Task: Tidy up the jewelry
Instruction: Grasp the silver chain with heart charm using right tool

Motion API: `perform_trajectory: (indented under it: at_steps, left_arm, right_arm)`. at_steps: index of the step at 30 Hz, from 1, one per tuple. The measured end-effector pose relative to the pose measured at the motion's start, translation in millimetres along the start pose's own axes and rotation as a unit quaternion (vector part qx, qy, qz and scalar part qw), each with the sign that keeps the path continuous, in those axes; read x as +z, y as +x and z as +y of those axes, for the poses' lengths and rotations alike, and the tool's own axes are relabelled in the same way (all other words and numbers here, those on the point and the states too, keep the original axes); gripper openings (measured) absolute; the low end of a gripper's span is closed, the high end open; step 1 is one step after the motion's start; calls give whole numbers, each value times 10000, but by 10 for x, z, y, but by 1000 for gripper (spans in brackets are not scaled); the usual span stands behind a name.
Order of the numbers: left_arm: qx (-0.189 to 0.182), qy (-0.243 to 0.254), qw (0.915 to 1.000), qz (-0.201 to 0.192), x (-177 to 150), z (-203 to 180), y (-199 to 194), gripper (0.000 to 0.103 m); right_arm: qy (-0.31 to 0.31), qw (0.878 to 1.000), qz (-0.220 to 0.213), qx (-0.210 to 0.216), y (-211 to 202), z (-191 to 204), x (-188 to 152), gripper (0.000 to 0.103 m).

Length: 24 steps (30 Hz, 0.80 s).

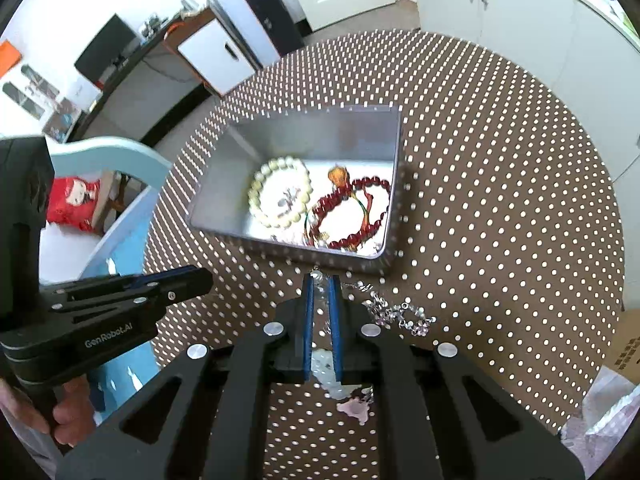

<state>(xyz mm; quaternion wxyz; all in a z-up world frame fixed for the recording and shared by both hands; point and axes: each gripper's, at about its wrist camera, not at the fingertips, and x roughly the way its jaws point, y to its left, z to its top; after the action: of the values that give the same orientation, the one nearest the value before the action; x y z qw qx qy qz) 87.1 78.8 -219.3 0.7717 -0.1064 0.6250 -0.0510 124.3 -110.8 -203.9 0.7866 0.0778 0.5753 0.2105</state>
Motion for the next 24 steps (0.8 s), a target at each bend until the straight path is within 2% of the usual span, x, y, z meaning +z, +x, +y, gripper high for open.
perform_trajectory:
  at_steps: [3,5,7,8,12,14,15,16,17,19,24]
  left_arm:
    - [-53,42,9999,-134,24,-15,-159,10]
    - [-125,77,9996,-238,105,-64,-267,10]
    - [-175,114,9992,-339,159,-51,-381,10]
    - [-187,133,9990,-372,205,-163,-434,10]
    - [-244,239,9979,-549,308,-310,-544,10]
    - [-267,250,9977,-578,315,-339,-570,10]
    - [-261,260,9976,-578,306,-345,-575,10]
    - [-250,265,9977,-565,288,-336,-516,10]
    - [-230,256,9980,-539,273,-329,-491,10]
    - [-174,210,9986,-451,233,-301,-379,10]
    - [-35,18,9999,-155,99,-175,-120,10]
  right_arm:
    - [-47,9998,-213,26,-176,50,41,6]
    - [-25,9993,-346,107,-295,77,67,0]
    - [-1,9986,-496,185,-410,110,96,0]
    - [-11,9981,-574,221,-465,126,108,0]
    - [-204,9980,-563,181,-516,186,178,0]
    - [-196,9988,-351,286,-438,170,155,5]
    - [-199,9991,-185,338,-367,159,142,11]
    - [-242,9996,-33,170,-296,146,79,31]
    - [-333,9994,28,-25,-226,141,27,46]
    - [-531,9984,175,-114,-81,142,-48,46]
    - [-1066,9924,495,-363,322,186,-147,35]
